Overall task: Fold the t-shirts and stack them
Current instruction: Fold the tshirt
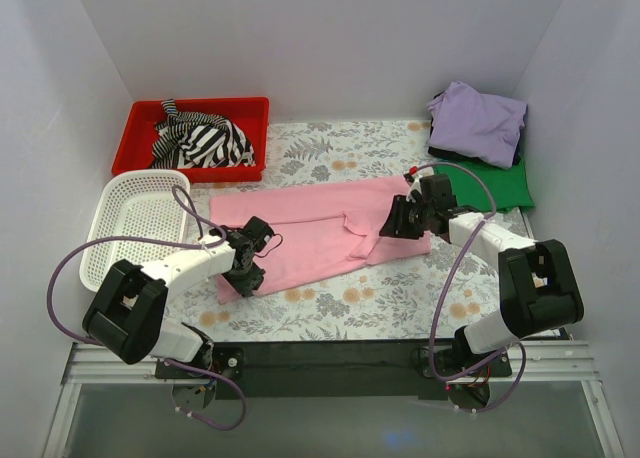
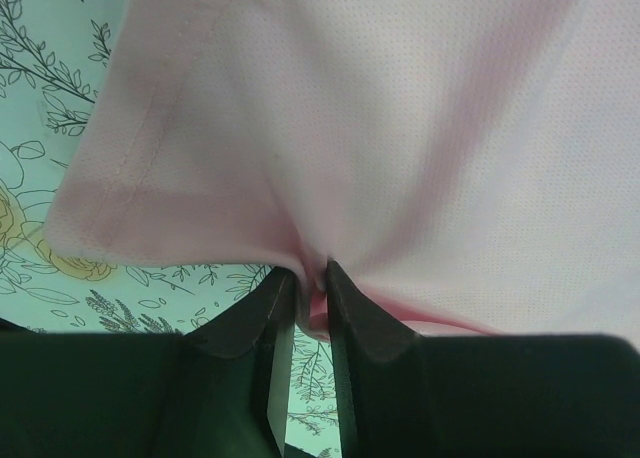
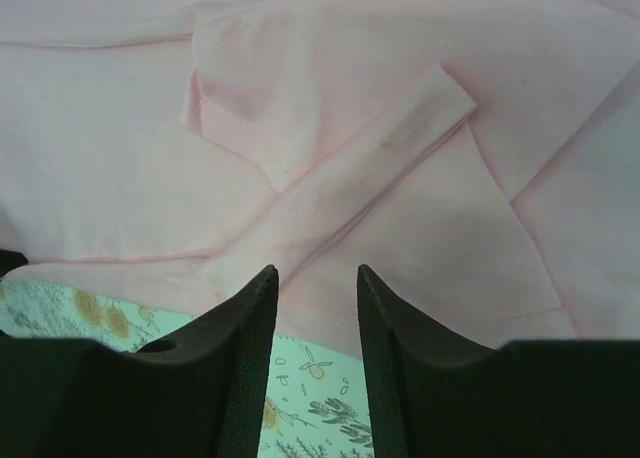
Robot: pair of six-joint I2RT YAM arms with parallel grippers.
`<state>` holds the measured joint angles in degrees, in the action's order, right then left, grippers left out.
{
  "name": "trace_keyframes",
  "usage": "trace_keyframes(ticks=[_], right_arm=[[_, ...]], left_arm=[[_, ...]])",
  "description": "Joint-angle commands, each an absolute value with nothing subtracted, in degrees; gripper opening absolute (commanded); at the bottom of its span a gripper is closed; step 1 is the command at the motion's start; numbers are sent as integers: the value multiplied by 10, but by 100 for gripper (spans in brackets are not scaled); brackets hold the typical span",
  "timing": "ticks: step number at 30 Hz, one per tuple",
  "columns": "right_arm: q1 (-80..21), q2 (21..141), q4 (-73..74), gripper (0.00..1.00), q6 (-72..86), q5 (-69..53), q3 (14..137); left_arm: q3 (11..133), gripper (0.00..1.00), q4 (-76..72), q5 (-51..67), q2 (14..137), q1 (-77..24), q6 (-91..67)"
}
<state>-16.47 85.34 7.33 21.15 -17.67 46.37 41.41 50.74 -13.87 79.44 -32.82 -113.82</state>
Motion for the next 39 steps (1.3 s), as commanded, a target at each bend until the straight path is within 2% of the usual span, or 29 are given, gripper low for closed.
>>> trace_keyframes(ticks=[1,21,39], right_arm=[[-164,846,69,43,231,-206,449],[-187,908,22,45,245,-215,446],[-189,952,11,44,233,-213,492]], left_arm=[[408,17,483,-149,806,-331,-1326],[409,13,479,-148,808,-330,-1315],[423,14,463,-138,832,-331,-1281]])
